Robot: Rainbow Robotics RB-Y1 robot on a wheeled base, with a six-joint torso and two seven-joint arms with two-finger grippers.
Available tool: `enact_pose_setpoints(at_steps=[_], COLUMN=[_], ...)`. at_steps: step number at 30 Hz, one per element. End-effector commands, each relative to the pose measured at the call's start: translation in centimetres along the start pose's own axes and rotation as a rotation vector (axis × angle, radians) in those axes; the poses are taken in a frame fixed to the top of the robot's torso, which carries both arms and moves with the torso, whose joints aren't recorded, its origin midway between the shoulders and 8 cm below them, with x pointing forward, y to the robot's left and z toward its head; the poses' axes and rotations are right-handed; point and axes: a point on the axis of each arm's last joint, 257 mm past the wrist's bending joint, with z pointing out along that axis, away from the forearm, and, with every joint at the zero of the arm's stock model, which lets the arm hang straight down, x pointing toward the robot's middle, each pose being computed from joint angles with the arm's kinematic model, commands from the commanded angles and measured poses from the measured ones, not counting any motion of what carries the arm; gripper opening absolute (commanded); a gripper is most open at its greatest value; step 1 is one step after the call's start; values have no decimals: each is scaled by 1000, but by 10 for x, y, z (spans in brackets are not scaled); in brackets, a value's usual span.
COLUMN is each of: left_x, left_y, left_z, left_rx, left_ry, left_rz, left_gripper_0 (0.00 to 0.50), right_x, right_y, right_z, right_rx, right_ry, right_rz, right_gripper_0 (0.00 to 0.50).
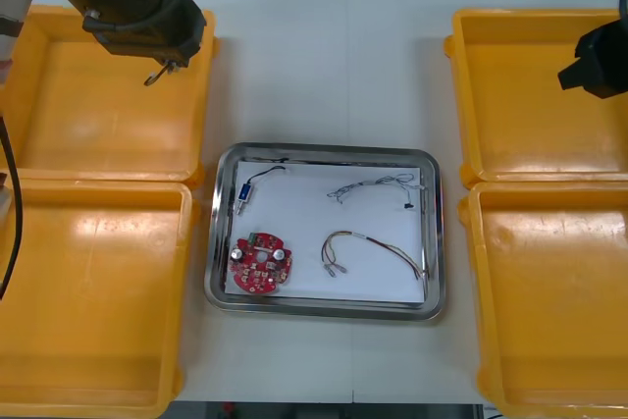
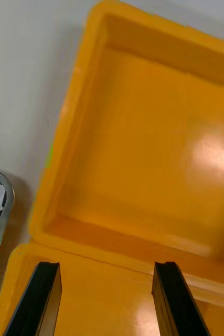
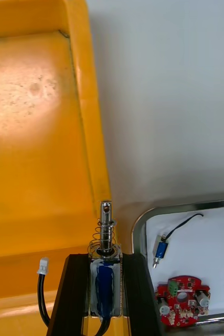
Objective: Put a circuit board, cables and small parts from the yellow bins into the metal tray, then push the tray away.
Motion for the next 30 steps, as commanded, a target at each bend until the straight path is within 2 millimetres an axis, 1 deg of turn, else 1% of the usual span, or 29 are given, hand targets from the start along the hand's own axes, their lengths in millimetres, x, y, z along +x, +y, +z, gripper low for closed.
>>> enact_pose_setpoints(at_steps=[1, 2, 3, 6, 7, 8, 9, 11, 12, 15, 18, 21, 27, 28, 30], left_x=[21, 25, 28, 40, 43, 48, 49, 59, 61, 75, 83, 96, 113, 114, 123], left_y=[-35, -41, -45, -64, -66, -73, -77, -89, -92, -108, -115, -124, -133, -132, -132], left_z=[7, 9, 10, 18, 20, 24, 25, 33, 35, 48, 58, 74, 95, 96, 103], left_rx=[49, 51, 52, 72, 76, 87, 93, 102, 103, 101, 97, 92, 83, 79, 65], left_ry=[5, 6, 8, 5, 7, 6, 3, 5, 3, -3, 0, -1, -3, -5, 7], left_rz=[25, 40, 49, 87, 92, 103, 108, 129, 133, 159, 170, 178, 194, 193, 198], left_gripper_0=[0, 0, 0, 0, 0, 0, 0, 0, 0, 0, 0, 0, 0, 0, 0], right_x=[27, 35, 39, 67, 72, 80, 83, 98, 102, 121, 130, 137, 139, 139, 141], right_y=[-53, -60, -63, -79, -82, -85, -86, -94, -95, -102, -103, -97, -86, -85, -81], right_z=[-17, -17, -18, -17, -16, -15, -14, -12, -11, -8, -6, 0, 1, 0, -2], right_rx=[9, -2, -2, -1, 3, 7, 8, 26, 29, 46, 48, 32, 25, 28, 36], right_ry=[19, 30, 34, 65, 73, 85, 90, 111, 118, 150, 167, 185, 181, 178, 176], right_rz=[162, 188, 200, 259, 268, 281, 287, 311, 317, 344, 349, 354, 333, 327, 310], right_gripper_0=[500, 500, 500, 500, 500, 500, 500, 500, 500, 500, 500, 500, 500, 500, 500])
